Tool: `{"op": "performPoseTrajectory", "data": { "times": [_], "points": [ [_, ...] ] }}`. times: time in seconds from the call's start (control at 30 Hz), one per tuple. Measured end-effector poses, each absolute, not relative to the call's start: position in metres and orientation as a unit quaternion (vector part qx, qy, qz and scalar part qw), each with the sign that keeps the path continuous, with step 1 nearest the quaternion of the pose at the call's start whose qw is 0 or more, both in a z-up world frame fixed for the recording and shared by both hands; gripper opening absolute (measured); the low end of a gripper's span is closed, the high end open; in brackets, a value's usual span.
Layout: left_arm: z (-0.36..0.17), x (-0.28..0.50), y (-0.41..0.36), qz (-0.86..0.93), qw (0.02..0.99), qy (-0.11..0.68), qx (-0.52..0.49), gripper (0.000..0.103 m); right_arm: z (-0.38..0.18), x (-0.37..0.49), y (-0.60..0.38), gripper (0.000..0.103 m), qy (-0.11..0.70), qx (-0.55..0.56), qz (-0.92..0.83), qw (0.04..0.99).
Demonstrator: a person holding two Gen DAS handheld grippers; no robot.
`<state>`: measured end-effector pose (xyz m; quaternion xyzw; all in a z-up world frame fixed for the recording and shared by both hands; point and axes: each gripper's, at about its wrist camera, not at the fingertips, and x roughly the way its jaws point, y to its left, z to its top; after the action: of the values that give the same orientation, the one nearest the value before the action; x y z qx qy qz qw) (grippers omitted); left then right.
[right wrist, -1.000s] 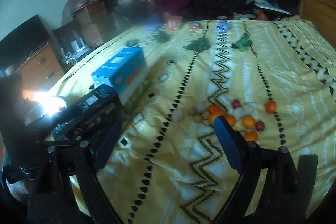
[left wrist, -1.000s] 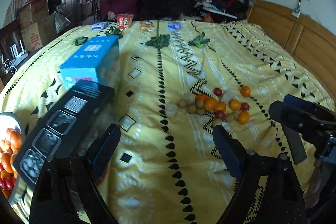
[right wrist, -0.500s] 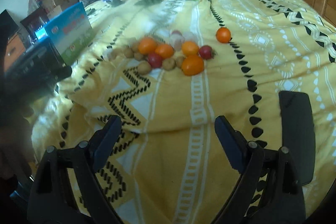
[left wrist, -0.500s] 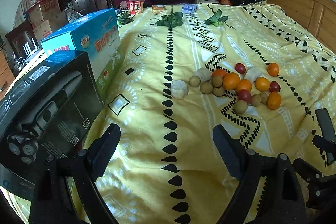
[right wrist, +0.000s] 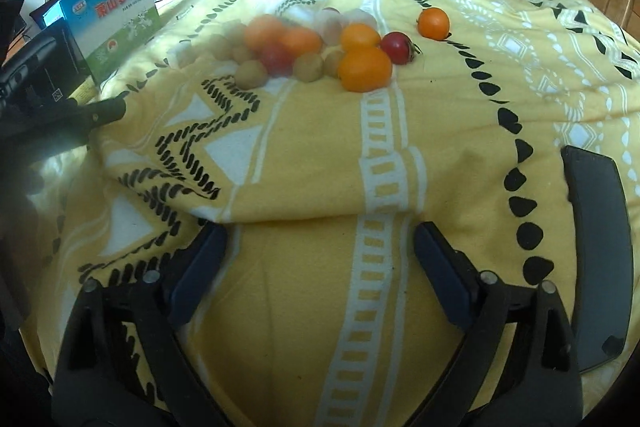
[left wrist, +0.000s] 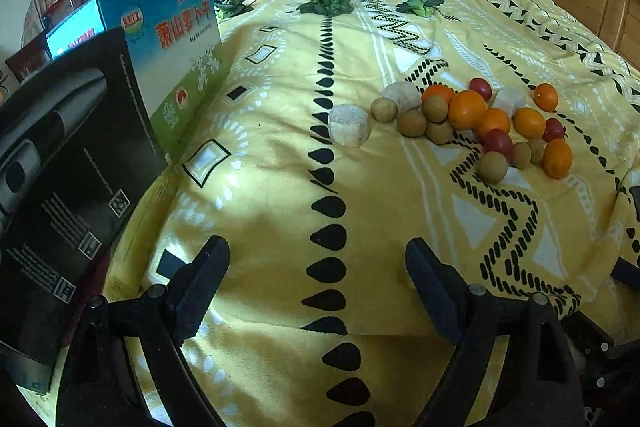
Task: Organize fruits
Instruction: 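Move both open tools back over the fruit on the bed cover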
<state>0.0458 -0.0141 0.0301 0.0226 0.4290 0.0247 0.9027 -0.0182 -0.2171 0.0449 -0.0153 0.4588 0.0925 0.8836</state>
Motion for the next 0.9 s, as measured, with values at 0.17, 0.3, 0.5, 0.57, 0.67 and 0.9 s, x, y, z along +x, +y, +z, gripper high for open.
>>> {"op": "performPoseTrajectory", "data": {
  "times": [0.17, 0.3, 0.5, 0.57, 0.67, 0.9],
  "points": [
    [0.018, 0.047, -0.015, 0.024, 0.897, 0.44, 0.02, 0.091, 0.04, -0.017, -0.215, 0.103, 0.463, -0.019, 0.095, 0.881],
    [0.008, 0.049, -0.012, 0.019, 0.893, 0.45, 0.012, 0.096, 0.039, -0.016, -0.217, 0.103, 0.462, -0.013, 0.098, 0.881],
    [0.003, 0.053, -0.008, 0.007, 0.89, 0.455, -0.004, 0.102, 0.037, -0.015, -0.217, 0.103, 0.462, -0.008, 0.1, 0.881],
    [0.003, 0.053, -0.007, 0.007, 0.891, 0.454, -0.005, 0.102, 0.037, -0.014, -0.215, 0.103, 0.463, -0.011, 0.097, 0.881],
    [0.002, 0.053, -0.007, 0.004, 0.891, 0.454, -0.009, 0.102, 0.038, -0.014, -0.215, 0.103, 0.463, -0.009, 0.099, 0.881],
    [0.003, 0.052, -0.007, 0.002, 0.89, 0.456, -0.009, 0.103, 0.038, -0.014, -0.215, 0.103, 0.461, -0.004, 0.103, 0.881]
  ]
}}
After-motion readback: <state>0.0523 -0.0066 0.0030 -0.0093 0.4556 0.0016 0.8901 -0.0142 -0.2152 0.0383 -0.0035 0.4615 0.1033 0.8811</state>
